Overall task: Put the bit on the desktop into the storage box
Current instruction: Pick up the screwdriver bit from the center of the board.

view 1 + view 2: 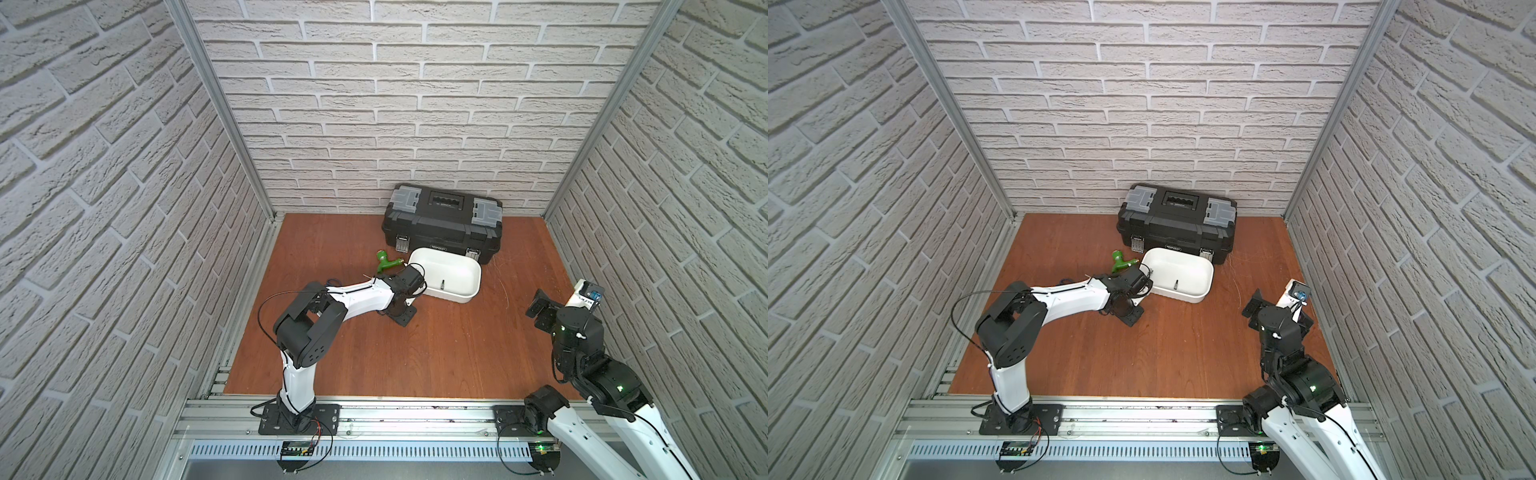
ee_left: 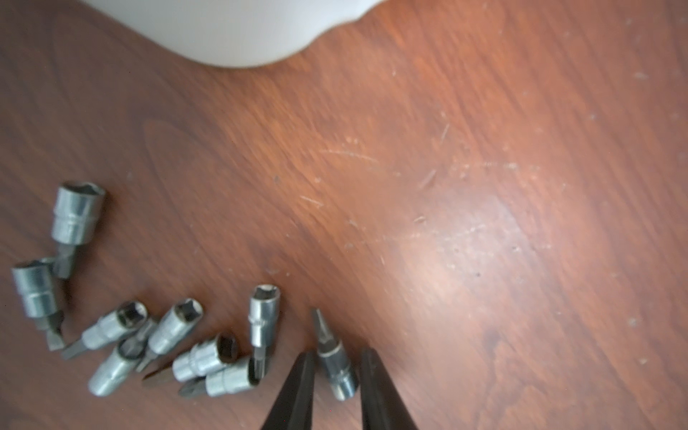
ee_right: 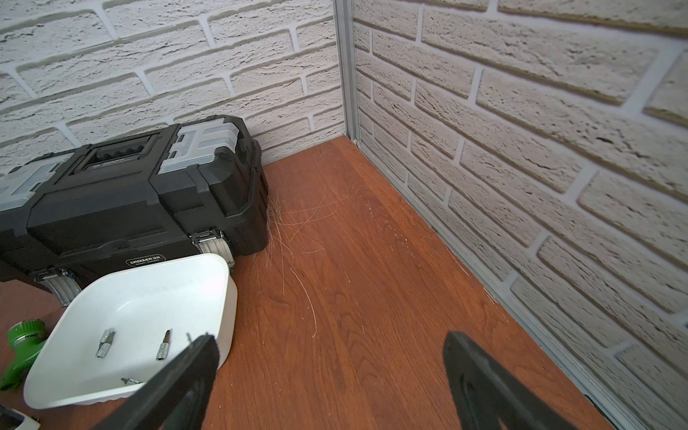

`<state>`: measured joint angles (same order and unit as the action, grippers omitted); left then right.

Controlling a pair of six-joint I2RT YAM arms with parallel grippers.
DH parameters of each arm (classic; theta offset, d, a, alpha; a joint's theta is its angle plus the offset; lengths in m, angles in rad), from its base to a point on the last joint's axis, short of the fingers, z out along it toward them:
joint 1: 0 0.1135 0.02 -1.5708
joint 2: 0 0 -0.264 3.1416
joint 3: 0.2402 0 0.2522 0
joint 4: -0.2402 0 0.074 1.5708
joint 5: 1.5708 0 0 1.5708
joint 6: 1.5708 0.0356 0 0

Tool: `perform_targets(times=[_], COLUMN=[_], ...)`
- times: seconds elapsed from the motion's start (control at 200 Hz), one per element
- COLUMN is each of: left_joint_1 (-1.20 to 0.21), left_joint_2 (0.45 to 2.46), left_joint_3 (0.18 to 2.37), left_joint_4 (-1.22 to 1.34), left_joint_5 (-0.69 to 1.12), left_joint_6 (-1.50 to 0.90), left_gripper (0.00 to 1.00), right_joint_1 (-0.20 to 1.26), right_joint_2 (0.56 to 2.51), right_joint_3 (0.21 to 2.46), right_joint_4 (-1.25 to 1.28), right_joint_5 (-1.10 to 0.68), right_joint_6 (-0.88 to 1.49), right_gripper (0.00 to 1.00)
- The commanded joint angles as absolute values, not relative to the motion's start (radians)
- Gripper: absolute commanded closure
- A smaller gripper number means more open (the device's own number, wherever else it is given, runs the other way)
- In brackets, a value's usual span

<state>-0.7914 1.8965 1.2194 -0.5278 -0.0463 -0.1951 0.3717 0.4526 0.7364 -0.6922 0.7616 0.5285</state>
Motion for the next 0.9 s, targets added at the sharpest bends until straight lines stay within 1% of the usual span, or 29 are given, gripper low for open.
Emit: perform_targets(times=[0.0,0.14,0.285,0.665,0.895], left_joint_1=[-0.789,-0.791,-0.793,-0.809,-0.81], left_joint_2=[1.943,1.935,1.905,1.737,1.633], left_joint_3=[1.226,1.223,1.217,1.209,1.267], left_joint_4=[-0.536,-0.543,-0.548,-0.541,-0.557], left_joint_5=[-0.072,-0.08,-0.081,-0.075,-0.064], left_joint_6=[-0.196,-0.196,-0.196,-0.175,-0.167], left_gripper=[0.8,0.9,0.93,0.94,0.93], right_joint_1=[0.369,0.368,0.368,0.369,0.368], right_joint_2=[0.458,0.462,0.463,0.472,0.479], right_joint_3=[0.756,0.756,0.756,0.752,0.752], right_joint_4=[-0.66,-0.655,-0.648,-0.634,-0.624], right_joint_5=[0.767,0.768,0.767,0.765,0.759], right_joint_6=[0.537,0.534,0.531,0.531,0.529], right_gripper=[0.02,0.02,0.02,0.02,0.02])
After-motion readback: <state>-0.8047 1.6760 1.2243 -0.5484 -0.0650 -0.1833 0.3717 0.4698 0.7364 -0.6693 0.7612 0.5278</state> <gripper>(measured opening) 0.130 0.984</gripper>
